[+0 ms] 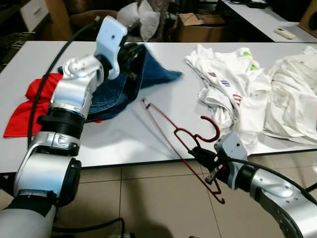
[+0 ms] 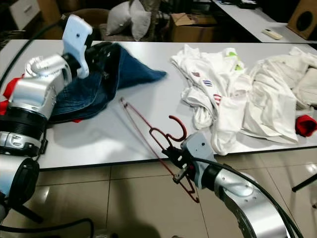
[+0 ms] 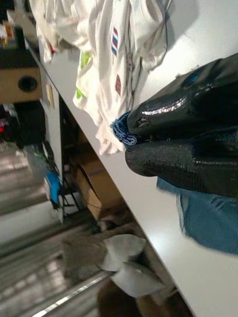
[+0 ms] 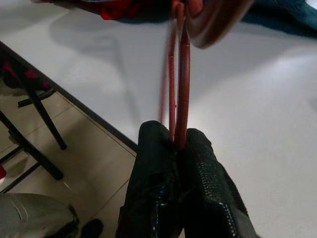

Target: Hang hanger

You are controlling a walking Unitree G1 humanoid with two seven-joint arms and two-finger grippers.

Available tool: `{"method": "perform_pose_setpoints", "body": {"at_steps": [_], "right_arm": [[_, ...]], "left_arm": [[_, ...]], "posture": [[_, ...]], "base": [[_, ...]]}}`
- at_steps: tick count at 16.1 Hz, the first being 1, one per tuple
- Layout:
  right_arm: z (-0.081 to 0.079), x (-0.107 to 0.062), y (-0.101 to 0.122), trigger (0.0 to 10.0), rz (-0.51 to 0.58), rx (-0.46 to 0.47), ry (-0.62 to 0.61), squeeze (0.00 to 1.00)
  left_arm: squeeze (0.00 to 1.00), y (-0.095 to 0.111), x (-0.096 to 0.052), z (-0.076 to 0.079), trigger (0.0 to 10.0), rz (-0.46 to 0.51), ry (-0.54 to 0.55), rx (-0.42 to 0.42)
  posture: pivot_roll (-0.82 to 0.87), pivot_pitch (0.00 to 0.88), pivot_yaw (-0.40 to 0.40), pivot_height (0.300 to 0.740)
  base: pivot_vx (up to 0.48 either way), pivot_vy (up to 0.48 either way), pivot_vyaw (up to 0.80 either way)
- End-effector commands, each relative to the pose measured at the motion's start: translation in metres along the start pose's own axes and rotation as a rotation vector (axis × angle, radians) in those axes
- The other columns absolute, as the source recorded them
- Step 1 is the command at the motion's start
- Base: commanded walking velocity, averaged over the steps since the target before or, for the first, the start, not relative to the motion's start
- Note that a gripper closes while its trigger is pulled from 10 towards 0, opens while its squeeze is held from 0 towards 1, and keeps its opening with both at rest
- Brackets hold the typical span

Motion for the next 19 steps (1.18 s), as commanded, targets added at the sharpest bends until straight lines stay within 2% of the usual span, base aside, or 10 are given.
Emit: {"method": "perform_pose_setpoints", "body": {"at_steps": [1,4,9,11,13,14,16,19], "right_arm": [[-0.001,-0.001,0.003,10.0,0.007,0.009,0.016,0.00],[-0.024,-0.010,0.006,10.0,0.007,0.026,0.179,0.00],[-0.031,-0.022,0.003,10.0,-0.020,0.036,0.243,0.00],[-0.022,-0.018,0.004,10.0,-0.011,0.036,0.184,0.00],[-0.004,-0.013,0.004,10.0,-0.022,0.031,0.083,0.00],[-0.004,-0.013,0.004,10.0,-0.022,0.031,0.083,0.00],[0.012,-0.011,0.009,10.0,-0.002,0.032,0.010,0.00],[0.016,-0.008,0.015,10.0,0.021,0.020,-0.003,0.00]], "left_arm": [[0.00,0.007,0.000,0.006,0.0,0.010,-0.039,0.021],[0.00,-0.002,0.000,0.005,0.0,-0.039,0.005,0.079],[0.00,-0.005,0.001,0.008,0.0,-0.058,0.010,0.146],[0.00,-0.001,0.002,0.013,0.0,-0.040,-0.009,0.138],[0.00,0.002,-0.001,0.017,0.0,-0.032,-0.047,0.157],[0.00,0.002,-0.001,0.017,0.0,-0.032,-0.047,0.157],[0.00,0.006,-0.005,0.022,0.0,-0.028,-0.106,0.175],[0.00,0.007,-0.009,0.032,0.0,-0.033,-0.169,0.190]], "posture": [[0.02,0.000,-0.028,0.740],[0.02,0.000,-0.027,0.740],[0.00,0.000,-0.019,0.740],[0.00,0.000,-0.018,0.740],[0.01,0.000,-0.024,0.740],[0.01,0.000,-0.024,0.740],[0.02,0.000,-0.029,0.740],[0.02,0.000,-0.035,0.740]], "base": [[0.000,0.000,0.00],[0.000,0.000,0.00],[0.000,0.000,0.00],[0.000,0.000,0.00],[0.000,0.000,0.00],[0.000,0.000,0.00],[0.000,0.000,0.00],[0.000,0.000,0.00]]}}
Point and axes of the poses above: a point about 5 cm out from each wrist's last joint towards the gripper, its own x axis pointing out of the wrist towards the gripper, its own y axis along the axis of the wrist's last joint, z = x × y, the point moved 4 cm from there along x, pointing out of the wrist towards the gripper, and after that the axes turned 13 degrees about x, right-handed, at the moved point
